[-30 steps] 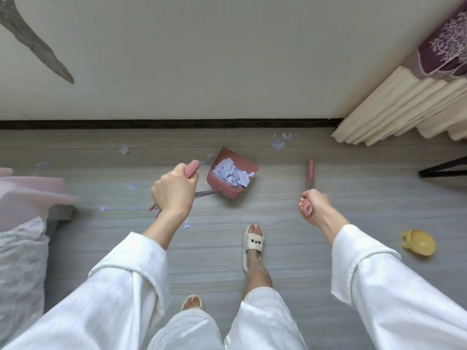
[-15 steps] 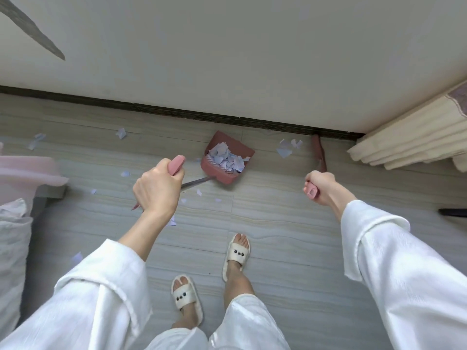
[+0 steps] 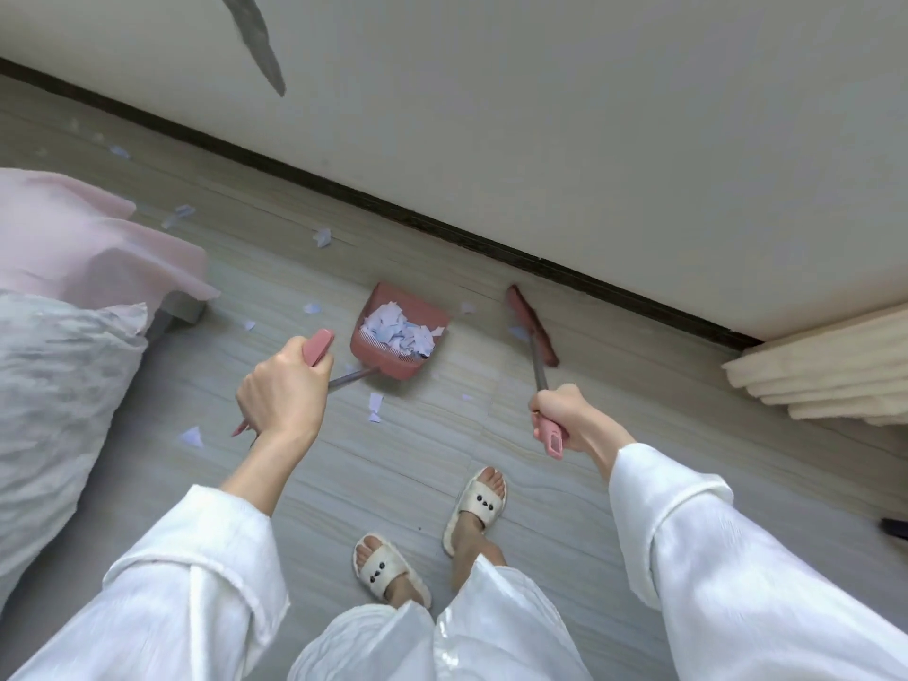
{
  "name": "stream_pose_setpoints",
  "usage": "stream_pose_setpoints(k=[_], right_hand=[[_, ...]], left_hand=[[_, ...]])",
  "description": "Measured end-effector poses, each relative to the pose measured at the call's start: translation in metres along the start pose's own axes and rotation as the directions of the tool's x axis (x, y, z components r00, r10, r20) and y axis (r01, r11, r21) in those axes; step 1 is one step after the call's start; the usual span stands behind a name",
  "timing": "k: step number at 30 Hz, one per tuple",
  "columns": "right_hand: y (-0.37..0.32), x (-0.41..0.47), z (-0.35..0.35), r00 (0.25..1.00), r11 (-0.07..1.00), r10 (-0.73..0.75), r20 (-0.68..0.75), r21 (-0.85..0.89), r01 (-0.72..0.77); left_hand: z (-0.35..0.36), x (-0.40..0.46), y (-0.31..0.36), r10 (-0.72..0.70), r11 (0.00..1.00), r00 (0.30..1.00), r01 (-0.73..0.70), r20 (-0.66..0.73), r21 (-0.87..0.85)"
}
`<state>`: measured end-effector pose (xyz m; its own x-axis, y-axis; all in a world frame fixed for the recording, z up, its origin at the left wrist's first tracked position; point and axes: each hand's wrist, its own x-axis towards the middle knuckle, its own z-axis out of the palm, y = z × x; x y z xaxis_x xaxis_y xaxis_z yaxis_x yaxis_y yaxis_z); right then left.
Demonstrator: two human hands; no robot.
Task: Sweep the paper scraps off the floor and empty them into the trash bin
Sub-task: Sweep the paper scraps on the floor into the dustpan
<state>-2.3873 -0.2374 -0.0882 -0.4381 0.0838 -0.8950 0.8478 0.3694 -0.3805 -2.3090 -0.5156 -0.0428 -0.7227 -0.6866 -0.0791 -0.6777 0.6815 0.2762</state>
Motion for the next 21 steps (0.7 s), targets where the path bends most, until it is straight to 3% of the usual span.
stream_pose_setpoints(k=[10,15,21], right_hand=[[0.022,-0.069,0.153,0.975,0.914,-0.017,0.220,-0.391,0.104],[0.026,-0.101,0.183,0.975,0.907,-0.030,0.220,-0.405,0.119],[0.033,-0.116,0.168,0.986,0.924,-0.060,0.155,-0.365,0.114]], left_hand=[[-0.055,-0.036,-0.172,-0.203,0.979,0.979,0.202,-0.013,-0.021],[-0.064,-0.063,-0.226,-0.192,0.981,0.980,0.190,0.046,0.032],[-0.062,-0.081,-0.248,-0.202,0.979,0.977,0.199,0.069,0.048]])
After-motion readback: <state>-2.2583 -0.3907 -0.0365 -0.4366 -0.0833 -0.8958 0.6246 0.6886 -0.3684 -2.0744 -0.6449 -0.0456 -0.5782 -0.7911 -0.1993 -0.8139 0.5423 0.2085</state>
